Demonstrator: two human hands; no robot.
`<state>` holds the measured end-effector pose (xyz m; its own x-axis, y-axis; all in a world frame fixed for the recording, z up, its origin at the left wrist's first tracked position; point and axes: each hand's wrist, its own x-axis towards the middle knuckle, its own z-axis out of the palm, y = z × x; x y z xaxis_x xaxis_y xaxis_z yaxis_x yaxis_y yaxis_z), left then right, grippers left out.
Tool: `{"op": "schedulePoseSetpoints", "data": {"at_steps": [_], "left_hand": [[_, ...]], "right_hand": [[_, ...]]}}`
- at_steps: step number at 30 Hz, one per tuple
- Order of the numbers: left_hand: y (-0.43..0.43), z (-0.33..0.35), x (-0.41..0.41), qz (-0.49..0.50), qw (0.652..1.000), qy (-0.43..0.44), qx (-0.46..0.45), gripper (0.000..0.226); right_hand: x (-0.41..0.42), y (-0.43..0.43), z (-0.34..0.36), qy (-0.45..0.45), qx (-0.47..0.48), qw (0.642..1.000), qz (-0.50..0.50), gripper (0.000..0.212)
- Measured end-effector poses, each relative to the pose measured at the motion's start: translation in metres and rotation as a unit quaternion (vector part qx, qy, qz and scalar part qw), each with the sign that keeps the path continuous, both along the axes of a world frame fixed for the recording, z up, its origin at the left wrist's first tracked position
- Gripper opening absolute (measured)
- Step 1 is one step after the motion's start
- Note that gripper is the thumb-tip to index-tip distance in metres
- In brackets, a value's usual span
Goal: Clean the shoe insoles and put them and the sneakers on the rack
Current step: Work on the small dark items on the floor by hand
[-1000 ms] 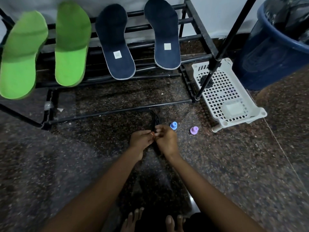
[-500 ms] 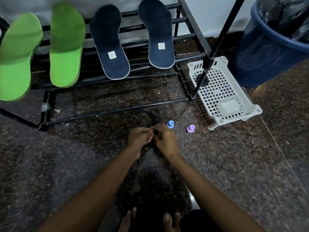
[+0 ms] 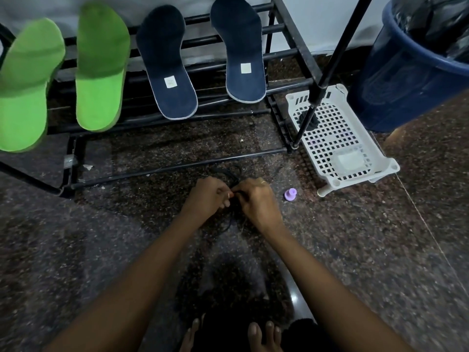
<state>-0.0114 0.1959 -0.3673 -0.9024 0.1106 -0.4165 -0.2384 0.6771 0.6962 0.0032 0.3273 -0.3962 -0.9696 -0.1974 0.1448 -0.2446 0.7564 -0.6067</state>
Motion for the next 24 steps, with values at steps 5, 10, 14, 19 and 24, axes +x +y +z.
{"op": "schedulePoseSetpoints", "data": {"at_steps": [5, 10, 14, 19, 24], "left_hand": [[-0.007, 0.021, -0.006, 0.032, 0.996, -0.023, 0.078, 0.025], [-0.008, 0.038, -0.008, 0.053, 0.988, -0.046, 0.141, 0.025], [-0.002, 0.045, -0.005, 0.044, 0.980, -0.064, 0.186, 0.021], [-0.004, 0.053, -0.006, 0.031, 0.969, -0.095, 0.225, 0.018], [0.007, 0.066, -0.005, 0.088, 0.895, -0.144, 0.413, 0.017]], "right_hand": [[-0.006, 0.012, -0.002, -0.046, -0.039, 0.997, -0.045, 0.020], [-0.009, 0.018, 0.019, -0.065, -0.129, 0.988, -0.048, 0.035], [-0.012, 0.015, 0.039, -0.083, -0.220, 0.971, -0.033, 0.020], [-0.018, 0.024, 0.054, -0.101, -0.307, 0.945, -0.057, 0.018], [-0.018, 0.021, 0.055, -0.085, -0.375, 0.919, -0.087, 0.023]]}}
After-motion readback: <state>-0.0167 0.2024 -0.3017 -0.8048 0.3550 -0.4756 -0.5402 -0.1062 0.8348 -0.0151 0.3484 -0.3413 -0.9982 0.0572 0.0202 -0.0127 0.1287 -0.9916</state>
